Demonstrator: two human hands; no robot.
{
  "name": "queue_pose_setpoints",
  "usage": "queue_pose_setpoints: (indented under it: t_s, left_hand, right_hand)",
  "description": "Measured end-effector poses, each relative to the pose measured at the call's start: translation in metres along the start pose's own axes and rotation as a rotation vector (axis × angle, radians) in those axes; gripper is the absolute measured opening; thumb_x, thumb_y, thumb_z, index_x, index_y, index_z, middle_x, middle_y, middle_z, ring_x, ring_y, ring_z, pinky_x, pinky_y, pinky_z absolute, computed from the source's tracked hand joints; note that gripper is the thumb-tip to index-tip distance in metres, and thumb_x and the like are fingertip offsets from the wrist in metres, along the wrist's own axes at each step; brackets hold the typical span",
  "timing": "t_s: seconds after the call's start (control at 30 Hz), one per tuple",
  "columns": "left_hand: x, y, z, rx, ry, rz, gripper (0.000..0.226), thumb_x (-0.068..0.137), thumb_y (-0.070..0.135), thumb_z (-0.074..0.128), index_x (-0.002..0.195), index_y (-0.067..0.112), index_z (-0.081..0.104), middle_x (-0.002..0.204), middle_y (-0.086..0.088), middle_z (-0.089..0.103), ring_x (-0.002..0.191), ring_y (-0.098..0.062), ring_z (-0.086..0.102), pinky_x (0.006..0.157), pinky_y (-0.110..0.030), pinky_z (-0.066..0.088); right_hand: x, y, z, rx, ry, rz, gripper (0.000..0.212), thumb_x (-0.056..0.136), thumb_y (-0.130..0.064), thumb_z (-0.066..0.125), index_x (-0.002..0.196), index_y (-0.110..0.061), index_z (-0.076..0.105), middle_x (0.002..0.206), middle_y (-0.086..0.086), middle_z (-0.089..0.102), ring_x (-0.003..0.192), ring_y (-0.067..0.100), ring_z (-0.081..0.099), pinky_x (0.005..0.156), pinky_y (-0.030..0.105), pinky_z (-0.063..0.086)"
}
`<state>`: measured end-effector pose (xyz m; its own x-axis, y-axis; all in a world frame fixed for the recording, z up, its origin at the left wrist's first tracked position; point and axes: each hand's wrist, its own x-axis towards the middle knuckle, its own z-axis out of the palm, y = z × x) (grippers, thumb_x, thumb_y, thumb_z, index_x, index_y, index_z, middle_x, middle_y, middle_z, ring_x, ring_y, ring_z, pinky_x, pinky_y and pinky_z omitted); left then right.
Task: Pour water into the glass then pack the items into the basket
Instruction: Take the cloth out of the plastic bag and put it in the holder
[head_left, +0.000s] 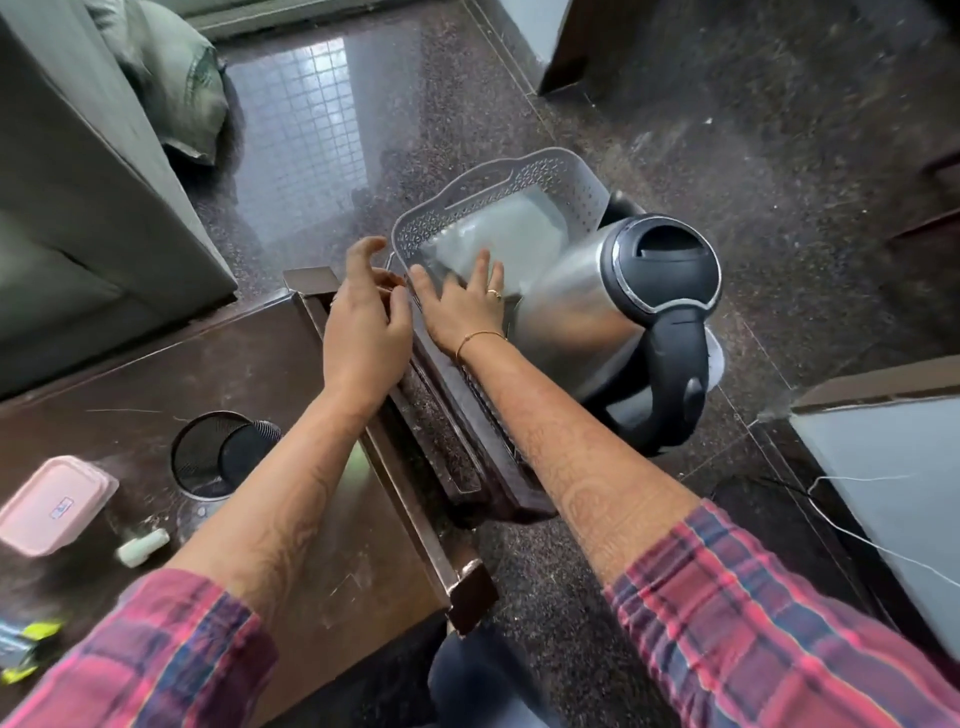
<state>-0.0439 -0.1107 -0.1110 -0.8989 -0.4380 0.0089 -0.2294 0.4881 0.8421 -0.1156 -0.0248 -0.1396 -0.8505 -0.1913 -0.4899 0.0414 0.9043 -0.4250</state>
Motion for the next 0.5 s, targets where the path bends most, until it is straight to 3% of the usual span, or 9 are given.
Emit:
queue_pose_setpoints:
  t_s: [0.1, 0.2, 0.27, 0.3, 0.37, 0.5]
  left_hand:
    - [0.011, 0.000, 0.011, -0.014, 0.018, -0.006, 0.042, 0.091, 0.010, 0.047, 0.133, 0.015, 0.041, 0.100, -0.001, 0.060, 0.090, -0.016, 0.059, 0.082, -0.033, 0.048]
    - [0.017, 0.000, 0.016, -0.045, 0.043, -0.001, 0.043, 0.089, 0.011, 0.051, 0.131, 0.013, 0.043, 0.103, 0.001, 0.059, 0.093, -0.015, 0.059, 0.086, -0.033, 0.049]
    - [0.018, -0.001, 0.017, -0.063, 0.061, 0.051, 0.052, 0.085, 0.020, 0.060, 0.133, 0.011, 0.041, 0.114, 0.005, 0.052, 0.104, -0.014, 0.055, 0.095, -0.031, 0.045]
    - [0.017, 0.000, 0.016, -0.064, 0.063, 0.079, 0.062, 0.083, 0.029, 0.064, 0.135, 0.010, 0.036, 0.121, 0.006, 0.046, 0.112, -0.013, 0.051, 0.100, -0.027, 0.040]
    - [0.013, 0.005, 0.011, -0.127, 0.086, 0.133, 0.076, 0.079, 0.037, 0.068, 0.138, 0.013, 0.026, 0.133, 0.010, 0.033, 0.124, -0.007, 0.041, 0.107, -0.018, 0.033]
    - [0.002, 0.017, -0.014, -0.389, 0.239, 0.198, 0.077, 0.081, -0.007, 0.063, 0.139, 0.004, 0.014, 0.136, 0.044, 0.027, 0.121, 0.006, 0.046, 0.091, -0.028, 0.053]
  right_hand:
    - [0.003, 0.002, -0.003, 0.064, 0.157, -0.005, 0.068, 0.097, -0.045, 0.034, 0.143, 0.004, 0.029, 0.155, 0.021, 0.019, 0.144, 0.033, 0.013, 0.119, 0.043, 0.009]
    - [-0.017, -0.006, -0.019, 0.132, 0.616, -0.169, 0.047, 0.083, -0.022, 0.056, 0.125, -0.001, 0.052, 0.128, 0.018, 0.053, 0.122, 0.035, 0.047, 0.104, 0.048, 0.034]
    - [-0.035, -0.018, -0.034, 0.222, 0.911, -0.340, 0.040, 0.071, -0.008, 0.060, 0.111, -0.004, 0.059, 0.111, 0.014, 0.060, 0.107, 0.033, 0.056, 0.095, 0.046, 0.040]
    - [-0.044, -0.024, -0.041, 0.298, 0.970, -0.435, 0.038, 0.068, -0.001, 0.059, 0.107, -0.002, 0.059, 0.106, 0.014, 0.060, 0.102, 0.031, 0.057, 0.093, 0.043, 0.041]
    - [-0.059, -0.033, -0.052, 0.473, 0.968, -0.574, 0.036, 0.065, 0.014, 0.054, 0.100, 0.004, 0.057, 0.100, 0.017, 0.057, 0.098, 0.025, 0.053, 0.093, 0.030, 0.041]
    - [-0.082, -0.044, -0.058, 0.706, 0.881, -0.572, 0.037, 0.068, 0.017, 0.054, 0.103, 0.007, 0.050, 0.097, 0.002, 0.051, 0.090, 0.013, 0.050, 0.086, 0.017, 0.042]
